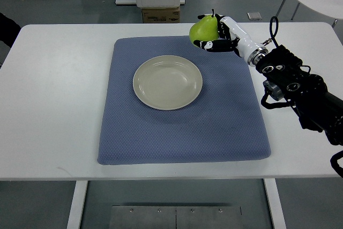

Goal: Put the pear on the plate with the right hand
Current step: 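Lift the pear with the right hand off the mat, then carry the pear over the plate and lower it down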

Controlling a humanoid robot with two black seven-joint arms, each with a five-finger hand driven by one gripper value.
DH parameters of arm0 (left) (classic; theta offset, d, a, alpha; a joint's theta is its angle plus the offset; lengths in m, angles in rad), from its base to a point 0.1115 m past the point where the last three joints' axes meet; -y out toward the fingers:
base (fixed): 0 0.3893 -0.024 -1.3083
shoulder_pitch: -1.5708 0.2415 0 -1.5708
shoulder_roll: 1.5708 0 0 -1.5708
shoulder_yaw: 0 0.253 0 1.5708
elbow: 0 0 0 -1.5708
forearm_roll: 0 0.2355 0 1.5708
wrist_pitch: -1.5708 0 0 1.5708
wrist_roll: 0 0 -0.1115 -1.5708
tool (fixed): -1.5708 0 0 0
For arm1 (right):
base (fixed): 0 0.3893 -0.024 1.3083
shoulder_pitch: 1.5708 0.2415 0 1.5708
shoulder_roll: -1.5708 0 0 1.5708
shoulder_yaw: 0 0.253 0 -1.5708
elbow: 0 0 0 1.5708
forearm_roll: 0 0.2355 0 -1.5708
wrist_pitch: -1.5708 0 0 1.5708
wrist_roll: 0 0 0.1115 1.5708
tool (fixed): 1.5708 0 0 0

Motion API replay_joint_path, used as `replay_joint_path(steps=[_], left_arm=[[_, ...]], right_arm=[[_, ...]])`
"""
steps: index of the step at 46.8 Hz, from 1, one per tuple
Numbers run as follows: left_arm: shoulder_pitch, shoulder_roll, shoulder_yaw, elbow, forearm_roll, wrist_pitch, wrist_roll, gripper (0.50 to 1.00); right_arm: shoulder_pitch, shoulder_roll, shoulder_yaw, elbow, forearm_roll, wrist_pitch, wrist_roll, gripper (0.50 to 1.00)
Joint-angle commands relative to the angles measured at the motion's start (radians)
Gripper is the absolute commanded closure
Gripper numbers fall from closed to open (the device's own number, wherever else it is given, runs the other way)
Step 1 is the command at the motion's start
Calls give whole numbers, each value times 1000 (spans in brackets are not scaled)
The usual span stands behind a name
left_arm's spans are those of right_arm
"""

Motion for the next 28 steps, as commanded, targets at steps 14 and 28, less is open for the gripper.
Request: replay_joint_path(steps=[14, 28], left_arm=[[0, 0, 0, 0, 0, 0, 0, 500], [0, 0, 0, 0, 0, 0, 0, 500]], right_arm=[[-4, 0, -2, 62, 0, 50, 6, 1000], [-14, 0, -9, 174, -2, 50, -2, 1000]])
